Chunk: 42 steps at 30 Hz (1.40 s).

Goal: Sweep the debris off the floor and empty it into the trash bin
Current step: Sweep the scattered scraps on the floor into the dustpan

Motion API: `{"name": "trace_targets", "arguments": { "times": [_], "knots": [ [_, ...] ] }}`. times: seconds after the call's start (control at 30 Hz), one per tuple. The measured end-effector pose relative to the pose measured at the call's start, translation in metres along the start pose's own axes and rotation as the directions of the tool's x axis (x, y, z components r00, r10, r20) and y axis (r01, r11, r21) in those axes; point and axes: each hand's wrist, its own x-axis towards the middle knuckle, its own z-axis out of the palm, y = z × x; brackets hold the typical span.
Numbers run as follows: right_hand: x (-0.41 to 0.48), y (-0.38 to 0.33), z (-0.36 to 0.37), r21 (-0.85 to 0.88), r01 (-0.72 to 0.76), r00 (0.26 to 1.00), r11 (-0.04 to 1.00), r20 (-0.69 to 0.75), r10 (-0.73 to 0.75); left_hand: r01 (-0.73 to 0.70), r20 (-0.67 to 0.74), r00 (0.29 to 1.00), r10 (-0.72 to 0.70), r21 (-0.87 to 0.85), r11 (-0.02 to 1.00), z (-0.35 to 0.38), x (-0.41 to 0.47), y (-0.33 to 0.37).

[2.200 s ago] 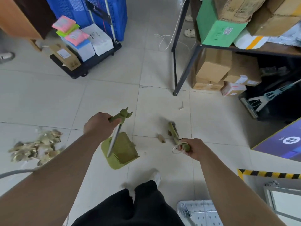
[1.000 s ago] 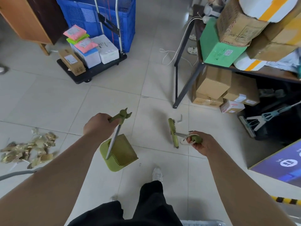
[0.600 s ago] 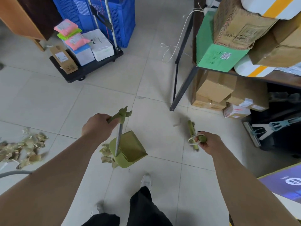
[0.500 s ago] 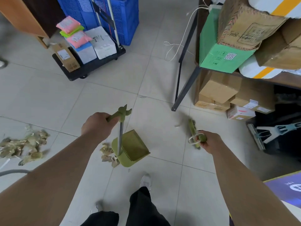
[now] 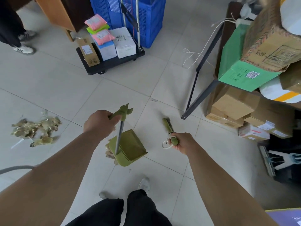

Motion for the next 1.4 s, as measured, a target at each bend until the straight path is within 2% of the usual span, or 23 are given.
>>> {"name": "trace_targets", "arguments": {
  "times": [0.2,0.3,0.43,0.53,0.9,1.07,1.2,1.4],
  "knots": [
    [-0.004,0.011,0.065,-0.148,-0.014,0.994,0.989,0.106,0.03,0.123,-0.08,0.989,-0.127,-0.06,0.991,-0.032,-0.008,-0.063],
    [-0.008,0.026,0.102,-0.146,-0.039,0.986,0.989,0.153,0.062,0.165,-0.107,0.979,-0.172,-0.077,0.983,-0.048,-0.015,-0.104],
    [-0.017,0.056,0.157,-0.25,-0.033,0.981,0.968,0.175,0.079,0.235,-0.141,0.958,-0.252,-0.123,0.964,-0.069,-0.03,-0.165],
    [-0.025,0.081,0.2,-0.305,-0.012,0.977,0.952,0.201,0.077,0.285,-0.153,0.938,-0.311,-0.168,0.944,-0.084,-0.04,-0.212],
    [-0.057,0.18,0.325,-0.499,0.069,0.964,0.864,0.256,0.07,0.392,-0.147,0.898,-0.415,-0.16,0.906,-0.116,-0.077,-0.35],
    [-0.081,0.188,0.321,-0.514,0.112,0.973,0.851,0.232,0.012,0.394,-0.145,0.898,-0.416,-0.158,0.906,-0.122,-0.091,-0.387],
    [-0.101,0.193,0.289,-0.351,0.071,0.986,0.934,0.165,-0.013,0.371,-0.138,0.91,-0.392,-0.155,0.916,-0.123,-0.102,-0.407],
    [-0.134,0.215,0.255,-0.243,0.036,0.998,0.969,0.067,-0.021,0.327,-0.127,0.928,-0.35,-0.17,0.93,-0.12,-0.115,-0.423]
  ]
}}
